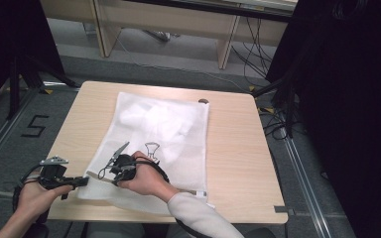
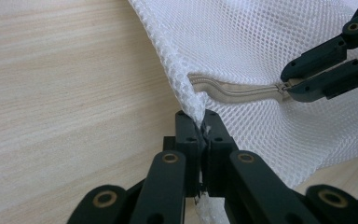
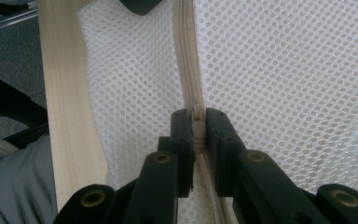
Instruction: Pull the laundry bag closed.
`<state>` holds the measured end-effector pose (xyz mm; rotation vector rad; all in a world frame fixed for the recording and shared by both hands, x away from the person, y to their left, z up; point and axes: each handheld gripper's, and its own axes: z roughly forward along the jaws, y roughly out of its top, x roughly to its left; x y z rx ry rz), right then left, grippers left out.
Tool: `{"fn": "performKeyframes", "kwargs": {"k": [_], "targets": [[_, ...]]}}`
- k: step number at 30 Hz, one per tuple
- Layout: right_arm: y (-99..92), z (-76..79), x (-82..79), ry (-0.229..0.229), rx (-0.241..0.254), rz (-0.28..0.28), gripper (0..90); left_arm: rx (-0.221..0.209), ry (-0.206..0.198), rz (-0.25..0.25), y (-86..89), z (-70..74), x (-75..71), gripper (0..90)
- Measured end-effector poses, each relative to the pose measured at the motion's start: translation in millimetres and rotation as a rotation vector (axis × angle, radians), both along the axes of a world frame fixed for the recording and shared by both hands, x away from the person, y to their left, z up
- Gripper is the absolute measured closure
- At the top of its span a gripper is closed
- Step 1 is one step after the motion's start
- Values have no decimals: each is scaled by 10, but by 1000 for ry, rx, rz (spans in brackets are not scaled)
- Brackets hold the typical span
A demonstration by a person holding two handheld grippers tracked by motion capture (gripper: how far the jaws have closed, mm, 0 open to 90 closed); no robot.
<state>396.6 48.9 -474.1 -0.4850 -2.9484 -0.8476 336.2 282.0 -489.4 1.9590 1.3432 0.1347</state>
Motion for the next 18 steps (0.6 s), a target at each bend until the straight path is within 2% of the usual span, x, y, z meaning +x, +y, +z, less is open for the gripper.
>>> {"fn": "performKeyframes", "kwargs": {"k": [18], "targets": [[-68, -6, 6, 5, -11, -5, 826, 9, 2, -3, 10, -4, 2, 868]]}}
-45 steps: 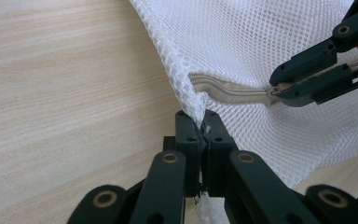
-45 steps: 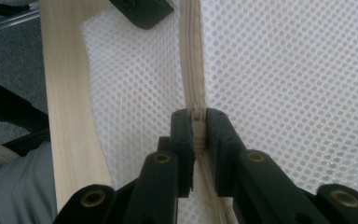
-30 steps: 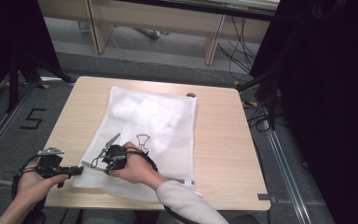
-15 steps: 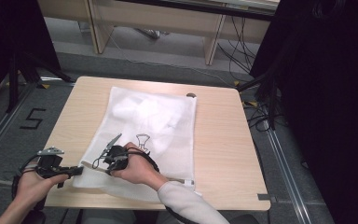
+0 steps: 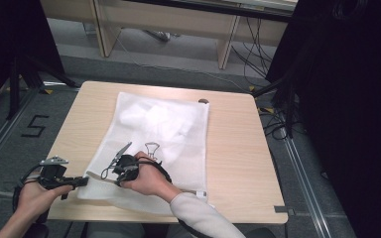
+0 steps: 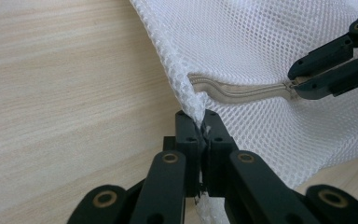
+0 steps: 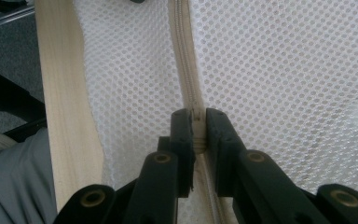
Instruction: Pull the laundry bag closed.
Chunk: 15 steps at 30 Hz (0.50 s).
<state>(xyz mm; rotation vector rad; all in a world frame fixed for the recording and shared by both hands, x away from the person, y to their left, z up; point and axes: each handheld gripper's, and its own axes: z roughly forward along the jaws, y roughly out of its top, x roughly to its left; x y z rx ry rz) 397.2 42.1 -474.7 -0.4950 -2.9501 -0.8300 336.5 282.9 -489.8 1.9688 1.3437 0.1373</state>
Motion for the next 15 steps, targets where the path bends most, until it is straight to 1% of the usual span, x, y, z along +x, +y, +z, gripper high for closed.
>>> {"fn": "performKeyframes", "kwargs": {"k": [2, 3, 6, 9, 10, 12, 15], "targets": [[-3, -1, 0, -3, -6, 4, 826, 4, -1, 2, 2, 0, 2, 868], [-9, -2, 2, 3, -3, 4, 826, 2, 0, -2, 4, 0, 1, 867], [-20, -11, -5, 3, -12, -13, 826, 6, -8, -3, -2, 3, 0, 868], [-36, -3, 1, 9, -10, 2, 826, 3, -7, -1, -3, 1, -1, 868], [-41, -3, 1, 4, -10, -3, 826, 2, -6, -1, -4, 0, -2, 867], [-47, -3, -7, 9, -9, -12, 826, 4, -6, -5, -6, 3, 0, 868], [-56, 4, -4, 14, -6, 3, 826, 5, -5, -3, -5, 1, 0, 868]]}}
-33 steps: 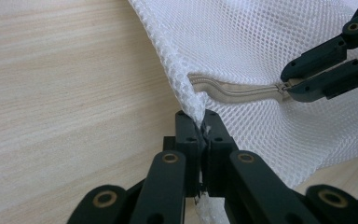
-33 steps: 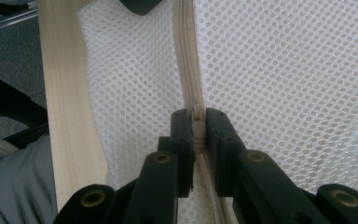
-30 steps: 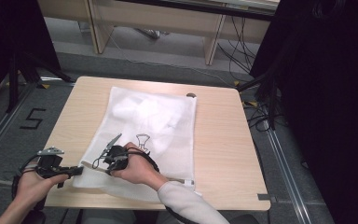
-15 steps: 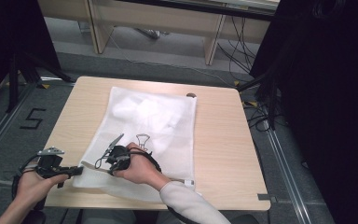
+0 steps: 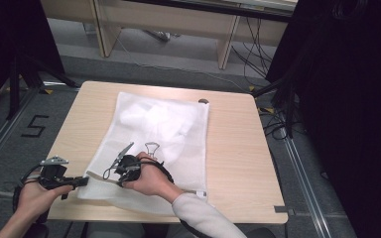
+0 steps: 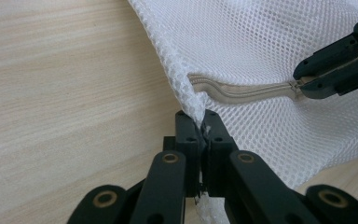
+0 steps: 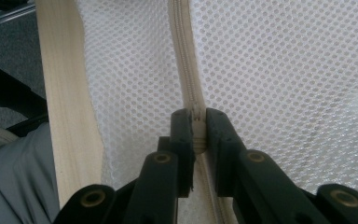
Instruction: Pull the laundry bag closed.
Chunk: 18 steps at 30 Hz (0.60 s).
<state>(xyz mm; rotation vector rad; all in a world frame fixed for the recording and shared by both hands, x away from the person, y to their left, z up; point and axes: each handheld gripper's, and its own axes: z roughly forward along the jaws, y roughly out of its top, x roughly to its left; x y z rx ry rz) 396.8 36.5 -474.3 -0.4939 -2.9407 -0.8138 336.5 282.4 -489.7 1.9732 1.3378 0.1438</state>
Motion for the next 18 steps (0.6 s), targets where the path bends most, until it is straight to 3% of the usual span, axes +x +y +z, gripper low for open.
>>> {"fn": "performKeyframes", "kwargs": {"k": [18], "targets": [[-82, -2, 1, 13, -15, -16, 826, 14, -2, 0, -2, 3, -2, 868]]}}
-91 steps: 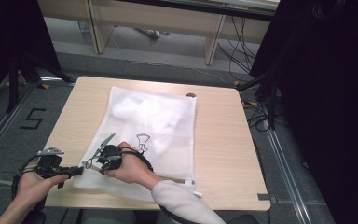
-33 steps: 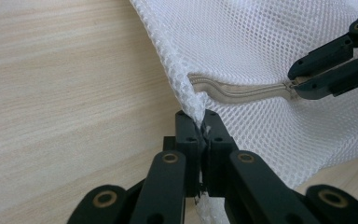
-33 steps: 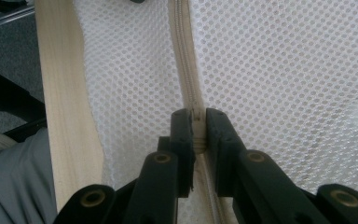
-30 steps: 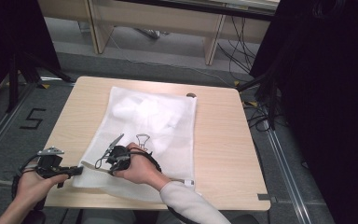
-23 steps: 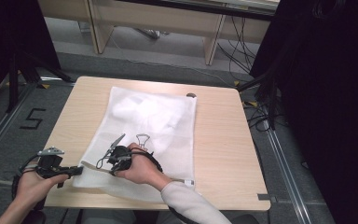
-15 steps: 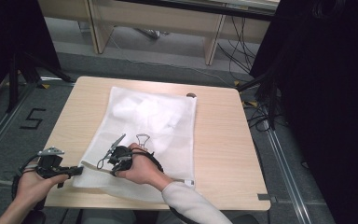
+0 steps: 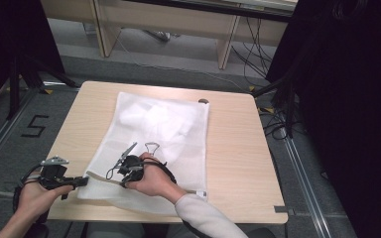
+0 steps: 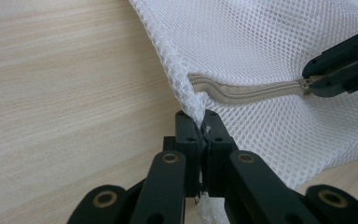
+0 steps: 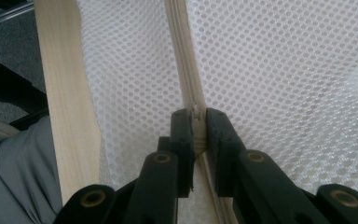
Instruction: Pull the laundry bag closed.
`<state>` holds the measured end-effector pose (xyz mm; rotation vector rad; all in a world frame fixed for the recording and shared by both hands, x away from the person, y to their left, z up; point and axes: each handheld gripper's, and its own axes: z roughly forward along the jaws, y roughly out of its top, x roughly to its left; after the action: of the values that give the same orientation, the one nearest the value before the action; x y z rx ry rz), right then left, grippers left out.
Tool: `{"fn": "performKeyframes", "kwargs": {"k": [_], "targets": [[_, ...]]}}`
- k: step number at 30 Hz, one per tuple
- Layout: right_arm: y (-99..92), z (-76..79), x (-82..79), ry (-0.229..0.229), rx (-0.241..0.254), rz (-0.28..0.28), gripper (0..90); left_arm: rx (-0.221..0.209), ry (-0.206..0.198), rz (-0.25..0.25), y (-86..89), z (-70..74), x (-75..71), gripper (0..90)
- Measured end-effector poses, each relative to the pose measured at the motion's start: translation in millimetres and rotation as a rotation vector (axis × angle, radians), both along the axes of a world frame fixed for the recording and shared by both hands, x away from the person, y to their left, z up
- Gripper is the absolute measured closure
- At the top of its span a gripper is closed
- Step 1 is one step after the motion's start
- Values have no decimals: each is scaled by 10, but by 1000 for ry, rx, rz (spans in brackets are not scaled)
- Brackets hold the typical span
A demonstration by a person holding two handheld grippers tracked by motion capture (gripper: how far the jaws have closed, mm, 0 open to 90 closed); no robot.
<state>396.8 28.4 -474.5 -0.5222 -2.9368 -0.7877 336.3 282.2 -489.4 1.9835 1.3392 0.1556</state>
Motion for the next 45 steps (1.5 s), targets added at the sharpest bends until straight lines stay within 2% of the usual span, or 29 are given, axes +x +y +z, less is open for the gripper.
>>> {"fn": "performKeyframes", "kwargs": {"k": [5, 8, 11, 15, 18, 19, 20, 22, 23, 28, 29, 30, 31, 33, 34, 36, 37, 41, 44, 45], "targets": [[-20, 0, 5, 17, 3, -9, 827, -2, 3, 1, -1, -1, 1, 868], [-22, -1, 4, 6, 3, -20, 827, -6, -1, 1, 0, -1, -1, 868], [-32, -2, 5, 11, 5, 1, 826, 1, 1, -2, -2, 3, 0, 868], [-38, 4, 3, 10, 7, 4, 826, -3, -1, -2, 0, 3, -1, 868], [-41, 9, -3, 11, 1, -5, 826, 11, 3, -4, 1, 2, 3, 868], [-39, 2, 0, 5, 6, 5, 826, 2, 0, 9, -12, -1, 1, 868], [-41, 3, -9, 7, 4, -14, 827, -12, -5, 32, -30, -8, 0, 868], [-51, 4, -10, 7, 5, -5, 827, -8, -4, 15, -18, 1, -2, 868], [-54, 7, -17, 4, 0, -18, 827, 5, -1, 0, -4, 6, -1, 868], [-102, 0, -10, 10, -3, -11, 827, 9, 1, -2, -1, 4, 8, 868], [-104, -1, -11, 8, -7, -23, 826, -6, -3, 24, -24, -6, 11, 868], [-121, 10, -8, 17, -10, -13, 827, -8, -4, 28, -25, -5, 9, 867], [-121, 10, -8, 17, -10, -13, 827, -5, -2, 6, -4, 6, 2, 867], [-140, 25, -7, 9, -4, -15, 827, -3, -13, 9, -6, 2, 1, 867], [-146, 27, -6, 8, -3, -9, 827, 2, 0, 1, -4, 7, 6, 868], [-150, 27, -15, 9, -9, -24, 827, -11, -5, 30, -25, -6, 7, 868], [-162, 26, -8, 7, -9, -9, 827, 1, 0, -2, 1, 3, 6, 868], [-181, 23, -13, 5, -11, -25, 827, -2, -3, 5, 0, 2, 5, 867], [-203, 23, -7, 11, -3, -15, 827, -6, -2, 5, 1, 4, 4, 867], [-204, 24, -14, 11, -3, -29, 827, -2, -4, 4, 1, 4, 4, 867]]}}
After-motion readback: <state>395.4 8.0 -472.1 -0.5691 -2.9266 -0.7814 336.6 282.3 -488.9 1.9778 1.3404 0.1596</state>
